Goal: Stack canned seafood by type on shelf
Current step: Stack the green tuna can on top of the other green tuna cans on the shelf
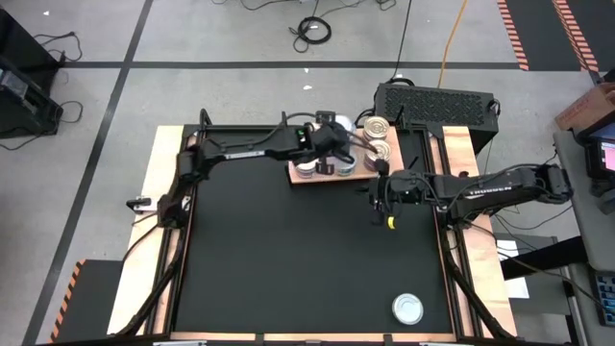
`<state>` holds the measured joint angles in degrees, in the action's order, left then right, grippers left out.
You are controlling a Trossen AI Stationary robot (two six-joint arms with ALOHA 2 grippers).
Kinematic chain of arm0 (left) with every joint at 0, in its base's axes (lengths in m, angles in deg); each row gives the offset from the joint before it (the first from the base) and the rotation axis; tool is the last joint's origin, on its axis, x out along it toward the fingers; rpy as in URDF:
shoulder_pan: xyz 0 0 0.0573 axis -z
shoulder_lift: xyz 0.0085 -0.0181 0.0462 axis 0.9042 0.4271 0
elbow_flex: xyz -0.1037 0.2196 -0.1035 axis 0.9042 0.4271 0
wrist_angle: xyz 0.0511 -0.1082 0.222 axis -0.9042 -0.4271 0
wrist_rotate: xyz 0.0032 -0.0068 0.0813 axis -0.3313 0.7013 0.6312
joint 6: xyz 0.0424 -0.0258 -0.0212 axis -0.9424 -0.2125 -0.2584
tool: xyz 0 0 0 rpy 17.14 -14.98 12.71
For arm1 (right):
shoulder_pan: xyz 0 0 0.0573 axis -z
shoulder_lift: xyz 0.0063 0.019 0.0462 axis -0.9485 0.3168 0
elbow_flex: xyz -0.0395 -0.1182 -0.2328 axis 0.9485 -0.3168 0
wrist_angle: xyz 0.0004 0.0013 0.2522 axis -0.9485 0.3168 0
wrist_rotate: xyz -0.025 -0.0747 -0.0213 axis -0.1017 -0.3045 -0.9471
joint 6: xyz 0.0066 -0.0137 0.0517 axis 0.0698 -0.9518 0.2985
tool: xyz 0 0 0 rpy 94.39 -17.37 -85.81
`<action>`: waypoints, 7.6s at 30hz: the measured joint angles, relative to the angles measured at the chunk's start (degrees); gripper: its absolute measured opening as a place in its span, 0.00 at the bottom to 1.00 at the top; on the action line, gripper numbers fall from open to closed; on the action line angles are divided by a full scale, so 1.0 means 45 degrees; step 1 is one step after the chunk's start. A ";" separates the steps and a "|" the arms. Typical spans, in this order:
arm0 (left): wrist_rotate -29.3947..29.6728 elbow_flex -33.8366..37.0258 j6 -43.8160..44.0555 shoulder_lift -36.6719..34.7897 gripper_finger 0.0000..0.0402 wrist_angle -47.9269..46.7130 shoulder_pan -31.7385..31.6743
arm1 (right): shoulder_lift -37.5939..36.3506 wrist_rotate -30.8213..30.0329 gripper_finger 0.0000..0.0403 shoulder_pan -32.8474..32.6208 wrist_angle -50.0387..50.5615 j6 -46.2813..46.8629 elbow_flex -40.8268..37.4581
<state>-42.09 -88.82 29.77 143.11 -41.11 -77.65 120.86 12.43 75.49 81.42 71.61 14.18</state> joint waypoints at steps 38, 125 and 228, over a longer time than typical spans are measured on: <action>-0.2173 -0.0476 -0.0605 0.1859 0.00 0.1277 -0.1571 | 0.0003 0.1112 0.00 0.2328 0.0461 -0.0980 -0.0005; -0.6358 1.1038 0.1605 -0.2542 0.07 1.6015 0.6692 | 0.6783 0.5702 0.00 -1.4354 0.2905 2.2043 0.3988; -0.2543 -0.0622 -0.4087 0.1969 0.00 0.1717 0.5821 | 0.3651 -0.1532 0.00 -1.3272 1.0562 1.8030 0.3988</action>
<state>-53.54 -91.62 11.38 151.97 -33.38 -51.45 137.28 5.54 15.76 128.95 152.74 32.13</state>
